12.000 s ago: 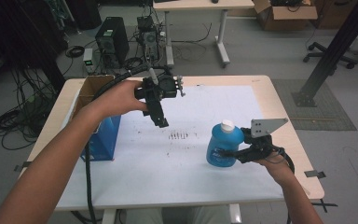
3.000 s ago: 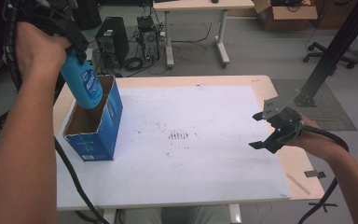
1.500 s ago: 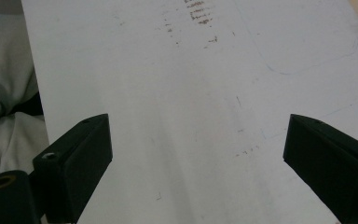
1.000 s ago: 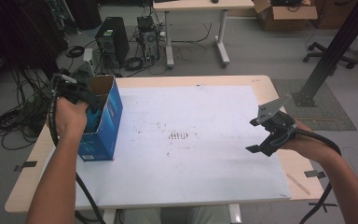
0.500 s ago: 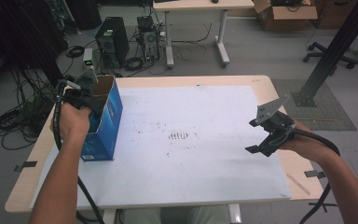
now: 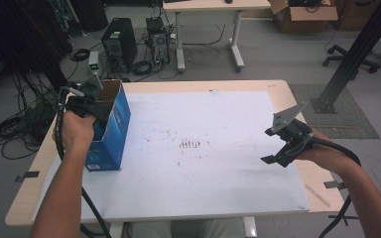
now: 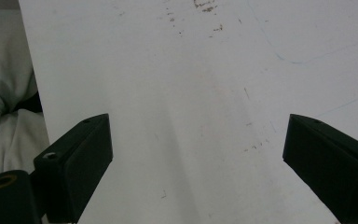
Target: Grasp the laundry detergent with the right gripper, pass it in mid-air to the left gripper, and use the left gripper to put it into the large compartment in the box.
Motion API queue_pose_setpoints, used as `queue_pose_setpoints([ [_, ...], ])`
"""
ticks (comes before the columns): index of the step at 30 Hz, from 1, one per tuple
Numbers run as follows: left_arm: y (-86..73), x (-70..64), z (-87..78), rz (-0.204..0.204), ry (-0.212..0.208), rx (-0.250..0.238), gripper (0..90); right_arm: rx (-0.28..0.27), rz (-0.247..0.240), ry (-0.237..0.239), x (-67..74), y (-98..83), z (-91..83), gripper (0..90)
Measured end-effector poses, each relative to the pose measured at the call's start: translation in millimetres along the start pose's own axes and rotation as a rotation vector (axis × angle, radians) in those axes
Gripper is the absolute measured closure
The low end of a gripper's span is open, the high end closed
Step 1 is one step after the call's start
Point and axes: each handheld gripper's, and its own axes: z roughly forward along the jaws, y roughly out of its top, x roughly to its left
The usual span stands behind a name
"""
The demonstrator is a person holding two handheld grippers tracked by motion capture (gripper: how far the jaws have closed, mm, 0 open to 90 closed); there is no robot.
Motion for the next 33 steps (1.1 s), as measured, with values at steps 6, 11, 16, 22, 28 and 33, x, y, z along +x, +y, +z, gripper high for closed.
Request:
queue_pose_setpoints([
  [6,-1.7,1.1,0.6,0.004,-0.018,-0.016,37.6,0.001,-0.002,0.001,0.5,1.2,0.1,7.7],
  [11,-1.7,2.7,-0.6,0.002,-0.041,-0.022,31.9,0.003,-0.002,0.000,1.0,2.3,0.3,7.7],
  [16,-0.7,3.7,-8.5,0.001,-0.053,-0.034,30.8,0.010,-0.006,-0.002,1.4,3.0,0.1,7.8],
  [22,1.0,7.0,-25.1,-0.002,-0.068,-0.067,25.7,0.012,-0.007,-0.006,2.9,3.7,-1.0,7.9],
  [28,2.6,8.9,-48.7,0.004,-0.046,-0.093,19.5,0.013,-0.008,-0.014,4.4,4.6,-5.5,7.9],
  [33,2.5,13.4,-67.5,0.003,-0.045,-0.128,15.7,0.009,-0.013,-0.021,6.9,5.8,-9.4,8.0],
])
